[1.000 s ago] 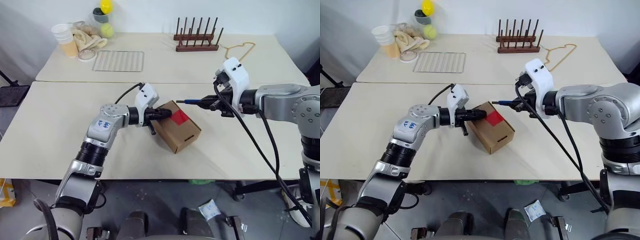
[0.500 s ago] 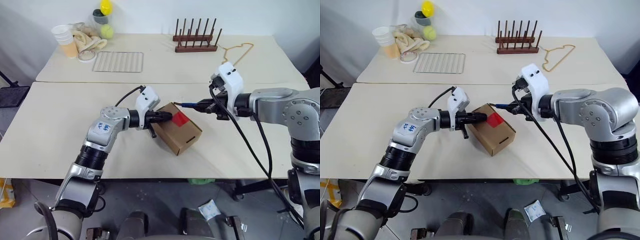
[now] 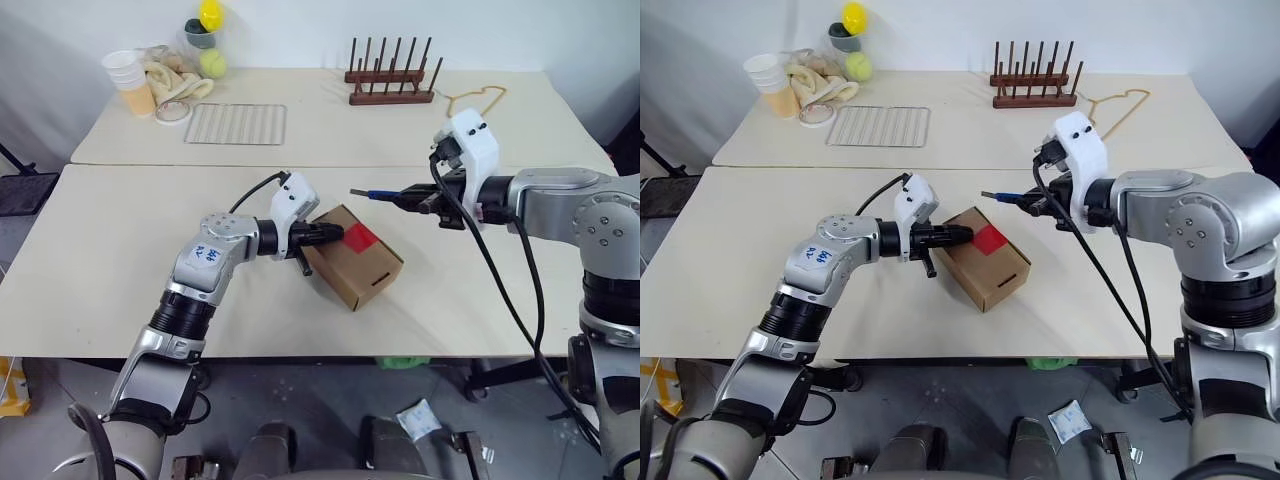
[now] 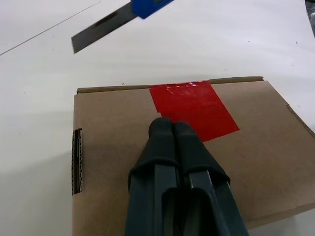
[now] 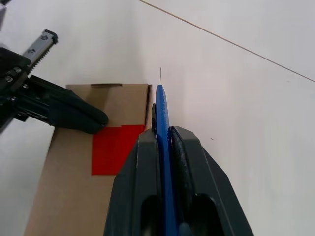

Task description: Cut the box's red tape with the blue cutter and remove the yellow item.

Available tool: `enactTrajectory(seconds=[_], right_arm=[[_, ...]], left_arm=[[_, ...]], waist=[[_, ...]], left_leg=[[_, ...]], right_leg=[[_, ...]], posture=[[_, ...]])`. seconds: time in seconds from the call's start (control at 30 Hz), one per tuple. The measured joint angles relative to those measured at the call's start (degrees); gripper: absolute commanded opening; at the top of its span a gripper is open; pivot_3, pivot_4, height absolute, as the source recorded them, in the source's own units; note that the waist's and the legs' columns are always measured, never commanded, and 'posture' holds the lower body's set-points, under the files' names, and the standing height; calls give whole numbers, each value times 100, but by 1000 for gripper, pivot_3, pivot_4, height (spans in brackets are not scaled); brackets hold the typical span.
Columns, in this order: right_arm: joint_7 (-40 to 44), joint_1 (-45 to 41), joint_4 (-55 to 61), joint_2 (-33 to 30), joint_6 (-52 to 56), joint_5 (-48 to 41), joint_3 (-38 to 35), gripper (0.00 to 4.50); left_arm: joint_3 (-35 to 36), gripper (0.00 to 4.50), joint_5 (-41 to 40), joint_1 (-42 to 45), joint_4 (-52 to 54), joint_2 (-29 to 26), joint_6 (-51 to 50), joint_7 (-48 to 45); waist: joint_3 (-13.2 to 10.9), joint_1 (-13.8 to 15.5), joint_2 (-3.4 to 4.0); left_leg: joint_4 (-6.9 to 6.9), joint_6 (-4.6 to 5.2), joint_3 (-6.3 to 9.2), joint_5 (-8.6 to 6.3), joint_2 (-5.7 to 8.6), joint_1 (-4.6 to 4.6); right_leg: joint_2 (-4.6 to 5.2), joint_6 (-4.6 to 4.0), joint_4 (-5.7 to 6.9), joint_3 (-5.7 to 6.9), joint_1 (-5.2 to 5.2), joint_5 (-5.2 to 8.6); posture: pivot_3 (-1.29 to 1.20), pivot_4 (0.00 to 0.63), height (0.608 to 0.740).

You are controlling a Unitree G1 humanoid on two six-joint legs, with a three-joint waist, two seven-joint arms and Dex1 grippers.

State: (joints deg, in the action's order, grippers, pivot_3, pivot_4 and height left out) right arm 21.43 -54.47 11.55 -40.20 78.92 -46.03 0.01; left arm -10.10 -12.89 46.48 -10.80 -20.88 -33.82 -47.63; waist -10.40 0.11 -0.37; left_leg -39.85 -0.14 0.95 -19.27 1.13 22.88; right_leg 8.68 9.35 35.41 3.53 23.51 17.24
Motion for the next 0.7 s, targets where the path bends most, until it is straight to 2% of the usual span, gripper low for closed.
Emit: enactTrajectory(seconds=[0.7], right_arm=[[165,369,287,198,134,287,-37,77]], left_arm=[[-3,0,0,-9,61,-73,-89,-22]], waist=[[1,-19,1]], left_leg=[[-1,0,-1,0,0,-9]], right_leg=[[0,0,11,-4,0,0]], posture=[[0,150,740]])
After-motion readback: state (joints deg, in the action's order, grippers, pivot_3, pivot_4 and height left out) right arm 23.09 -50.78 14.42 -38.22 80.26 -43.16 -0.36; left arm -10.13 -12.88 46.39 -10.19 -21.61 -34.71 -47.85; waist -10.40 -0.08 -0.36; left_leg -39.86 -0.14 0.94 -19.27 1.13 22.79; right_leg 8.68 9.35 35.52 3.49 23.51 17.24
